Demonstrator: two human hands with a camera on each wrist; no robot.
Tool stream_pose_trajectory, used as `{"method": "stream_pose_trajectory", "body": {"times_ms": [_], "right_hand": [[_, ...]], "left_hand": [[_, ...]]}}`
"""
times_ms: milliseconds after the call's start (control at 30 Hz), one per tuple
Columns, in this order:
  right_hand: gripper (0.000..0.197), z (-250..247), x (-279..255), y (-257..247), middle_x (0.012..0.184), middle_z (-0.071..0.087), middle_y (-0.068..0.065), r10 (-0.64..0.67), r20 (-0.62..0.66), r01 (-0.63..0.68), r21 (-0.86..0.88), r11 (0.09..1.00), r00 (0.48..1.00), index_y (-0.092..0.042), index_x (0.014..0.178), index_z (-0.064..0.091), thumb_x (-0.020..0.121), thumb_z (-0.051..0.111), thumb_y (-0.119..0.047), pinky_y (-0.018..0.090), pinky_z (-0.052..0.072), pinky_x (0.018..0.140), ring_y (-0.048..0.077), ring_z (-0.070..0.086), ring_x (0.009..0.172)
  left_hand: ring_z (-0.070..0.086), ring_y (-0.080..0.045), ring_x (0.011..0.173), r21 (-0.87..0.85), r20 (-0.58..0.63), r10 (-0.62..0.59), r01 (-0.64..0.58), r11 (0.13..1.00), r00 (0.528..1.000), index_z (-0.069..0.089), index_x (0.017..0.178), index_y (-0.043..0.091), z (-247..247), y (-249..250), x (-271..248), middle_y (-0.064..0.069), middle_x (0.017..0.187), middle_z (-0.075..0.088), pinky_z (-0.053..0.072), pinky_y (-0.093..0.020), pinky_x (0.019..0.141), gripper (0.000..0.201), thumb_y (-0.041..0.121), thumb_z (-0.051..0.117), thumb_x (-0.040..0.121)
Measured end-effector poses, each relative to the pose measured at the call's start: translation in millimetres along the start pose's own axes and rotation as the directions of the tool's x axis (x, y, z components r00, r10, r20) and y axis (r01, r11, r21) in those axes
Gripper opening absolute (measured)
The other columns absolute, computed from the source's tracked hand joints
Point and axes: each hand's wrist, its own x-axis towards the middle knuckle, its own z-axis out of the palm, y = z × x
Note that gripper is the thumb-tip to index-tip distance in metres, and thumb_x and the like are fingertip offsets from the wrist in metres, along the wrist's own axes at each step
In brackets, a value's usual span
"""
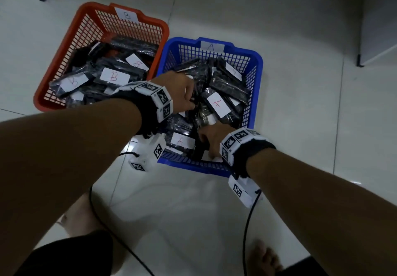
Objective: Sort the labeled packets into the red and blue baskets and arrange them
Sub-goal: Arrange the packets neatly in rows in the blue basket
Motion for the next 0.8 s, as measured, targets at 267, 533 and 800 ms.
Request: {"method": "stream_pose_trajectory", "body": {"times_ms": [267, 533, 800], "right_hand": [[0.011, -62, -12, 15, 0.080, 0.064, -0.010, 0.033, -0.223, 0.045, 0.337, 0.941, 0.974, -0.031, 0.079, 0.067, 0.076, 0.073, -0.039, 0.022, 0.046, 0.063, 0.013, 0.060, 0.077], [0.031, -88, 0, 33, 0.112, 0.068, 0.004, 0.132, -0.555, 0.056, 0.308, 0.950, 0.821, -0.020, 0.118, 0.064, 0.087, 0.062, -0.023, 0.032, 0.050, 0.090, 0.024, 0.062, 0.104], [0.018, -52, -6, 31, 0.104, 0.063, 0.004, -0.064, -0.756, 0.144, 0.040, 0.989, 0.651, -0.015, 0.101, 0.066, 0.086, 0.056, -0.015, 0.034, 0.050, 0.076, 0.026, 0.061, 0.095]], "left_hand": [[0.065, -0.020, 0.092, 0.138, 0.483, -0.023, -0.050, 0.989, 0.875, 0.067, 0.106, 0.022, 38, -5, -18, 0.003, 0.102, 0.068, 0.053, -0.028, 0.075, 0.048, 0.046, 0.082, 0.068], [0.066, -0.016, 0.068, 0.178, 0.515, -0.049, -0.051, 0.983, 0.856, 0.064, 0.079, 0.018, 58, -4, -17, 0.002, 0.074, 0.067, 0.056, -0.028, 0.057, 0.039, 0.043, 0.086, 0.059], [0.065, -0.019, 0.085, -0.173, 0.316, -0.011, 0.069, 0.982, 0.949, 0.068, 0.081, 0.016, 2, -13, -6, 0.000, 0.088, 0.069, 0.053, -0.029, 0.075, 0.011, 0.014, 0.078, 0.077]]}}
